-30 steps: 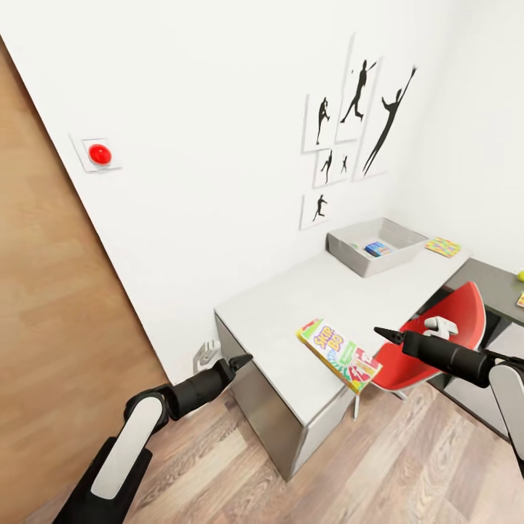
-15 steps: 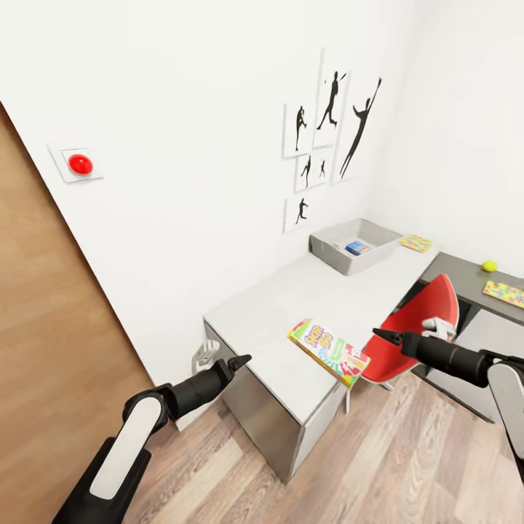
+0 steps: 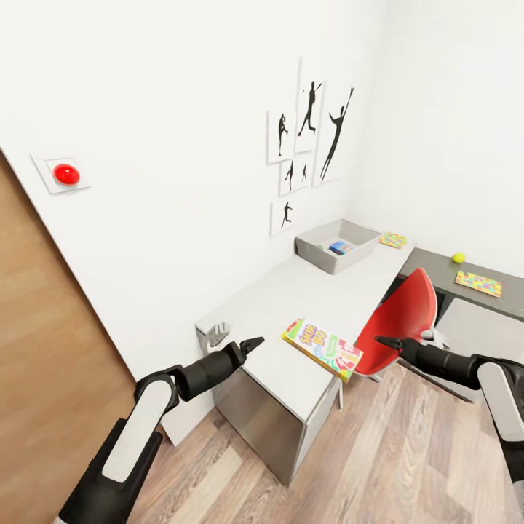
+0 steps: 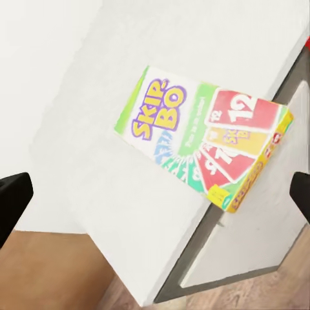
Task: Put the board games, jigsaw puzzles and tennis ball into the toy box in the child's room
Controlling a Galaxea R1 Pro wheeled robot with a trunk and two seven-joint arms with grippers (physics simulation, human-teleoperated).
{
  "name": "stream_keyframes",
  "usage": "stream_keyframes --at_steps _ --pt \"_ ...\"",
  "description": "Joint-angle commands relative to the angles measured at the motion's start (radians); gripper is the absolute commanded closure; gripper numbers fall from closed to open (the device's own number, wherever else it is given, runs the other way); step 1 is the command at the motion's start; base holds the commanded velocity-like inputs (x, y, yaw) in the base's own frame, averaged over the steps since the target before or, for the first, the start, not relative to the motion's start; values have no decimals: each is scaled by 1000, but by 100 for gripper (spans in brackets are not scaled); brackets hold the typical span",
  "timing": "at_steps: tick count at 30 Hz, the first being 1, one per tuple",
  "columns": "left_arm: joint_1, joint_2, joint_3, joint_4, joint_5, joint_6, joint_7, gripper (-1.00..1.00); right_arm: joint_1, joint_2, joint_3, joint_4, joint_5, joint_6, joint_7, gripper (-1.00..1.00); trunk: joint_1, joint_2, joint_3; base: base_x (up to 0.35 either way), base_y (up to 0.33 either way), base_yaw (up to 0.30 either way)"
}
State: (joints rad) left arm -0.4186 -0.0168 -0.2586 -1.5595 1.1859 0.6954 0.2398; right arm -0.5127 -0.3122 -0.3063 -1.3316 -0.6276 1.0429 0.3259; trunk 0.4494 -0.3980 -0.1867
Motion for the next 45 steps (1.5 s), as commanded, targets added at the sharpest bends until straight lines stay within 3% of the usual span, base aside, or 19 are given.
stream_keyframes --at_steps 1,4,5,9,10,11,13,16,22,25,27,29,45 --pt "-19 -4 -4 -9 11 5 18 -100 -11 1 -10 34 10 4 11 -100 1 -2 -1 0 60 -209" --pt "-58 -15 -13 -22 12 10 41 -100 -34 1 -29 103 9 4 11 -100 1 -2 3 0 42 -210" --pt "-109 -34 -52 -34 7 19 86 -100 -71 -2 -55 199 9 4 11 -100 1 -2 4 0 20 -211" --pt "-154 -47 -133 -41 5 24 190 -100 -111 -8 -106 315 9 4 11 -100 1 -2 9 0 12 -179" --pt "-191 -58 -166 -42 20 28 280 -100 -136 -10 -156 402 9 4 11 -100 1 -2 9 0 4 -70" --pt "-191 -58 -166 -42 20 28 280 -100 -136 -10 -156 402 9 4 11 -100 1 -2 10 0 4 -70" --pt "-216 -80 -187 -43 59 30 350 -100 -160 -12 -188 490 10 4 13 -100 1 -2 10 0 3 -46" --pt "-231 -93 -198 -44 88 32 397 -100 -179 -11 -203 555 10 4 17 -100 1 -2 10 0 1 -23" --pt "-239 -97 -205 -41 109 32 436 -100 -193 -7 -210 603 9 4 65 -100 1 -2 11 0 1 -11" --pt "-241 -98 -208 -40 113 32 446 -100 -194 -7 -206 616 11 4 146 -100 1 -2 11 5 4 -4" --pt "-241 -98 -210 -38 115 32 451 -100 -193 -7 -203 627 16 4 253 -100 1 -2 11 111 87 -2" --pt "-241 -98 -211 -37 116 32 452 -100 -190 -8 -202 637 18 4 303 -100 1 -2 11 188 151 -1" --pt "-243 -102 -214 -43 130 31 454 -100 -187 -14 -204 637 21 4 401 -100 1 -2 11 122 98 -2"
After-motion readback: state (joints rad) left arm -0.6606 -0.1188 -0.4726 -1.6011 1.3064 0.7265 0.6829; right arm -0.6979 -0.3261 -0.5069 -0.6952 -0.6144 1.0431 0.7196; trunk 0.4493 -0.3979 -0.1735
